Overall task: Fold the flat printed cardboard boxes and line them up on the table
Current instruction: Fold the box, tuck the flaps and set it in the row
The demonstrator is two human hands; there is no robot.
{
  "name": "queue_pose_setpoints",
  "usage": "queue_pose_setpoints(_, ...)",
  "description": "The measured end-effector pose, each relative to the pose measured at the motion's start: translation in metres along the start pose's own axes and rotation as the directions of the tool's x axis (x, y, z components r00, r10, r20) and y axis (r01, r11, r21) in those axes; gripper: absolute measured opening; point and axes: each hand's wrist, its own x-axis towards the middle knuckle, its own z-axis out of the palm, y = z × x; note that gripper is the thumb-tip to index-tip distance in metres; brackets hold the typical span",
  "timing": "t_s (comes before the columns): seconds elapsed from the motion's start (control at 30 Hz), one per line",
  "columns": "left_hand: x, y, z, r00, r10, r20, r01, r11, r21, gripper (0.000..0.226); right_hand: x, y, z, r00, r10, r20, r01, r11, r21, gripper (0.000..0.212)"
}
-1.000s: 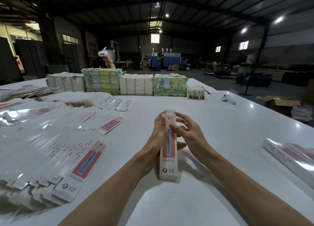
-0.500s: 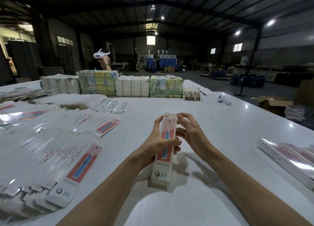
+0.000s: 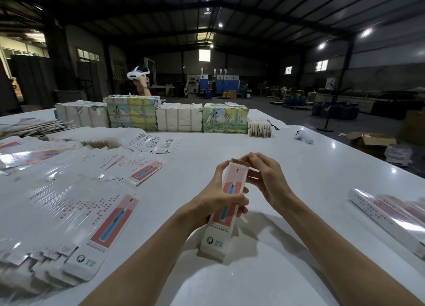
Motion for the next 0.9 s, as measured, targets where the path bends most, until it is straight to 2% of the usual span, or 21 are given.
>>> queue_pose_setpoints(0.23,0.001,-0.002,0.001,1.000,0.014,0.007,-0.014,1.000,0.006,0.094,0.002,-0.004,-0.004,0.994,0.104,-0.013,-0.102,0.988,0.115,0.018)
queue_pose_setpoints(0.5,0.001,-0.003,0.000,1.000,-0.015,0.002,0.015,1.000,-0.010,0.108,0.000,-0.010,-0.008,0.992,0.126,0.019,-0.128,0.983,0.130,0.016)
queue_pose_setpoints(0.77,0.000,-0.003,-0.002,0.999,-0.004,-0.040,0.002,0.999,-0.050,0.099,-0.003,-0.007,-0.003,0.981,0.136,0.139,-0.156,0.977,0.148,0.024)
queue_pose_setpoints(0.9,0.001,-0.004,-0.005,0.995,-0.029,-0.094,0.017,0.992,-0.122,0.097,-0.006,-0.002,0.008,0.986,0.137,0.097,-0.149,0.981,0.123,0.027)
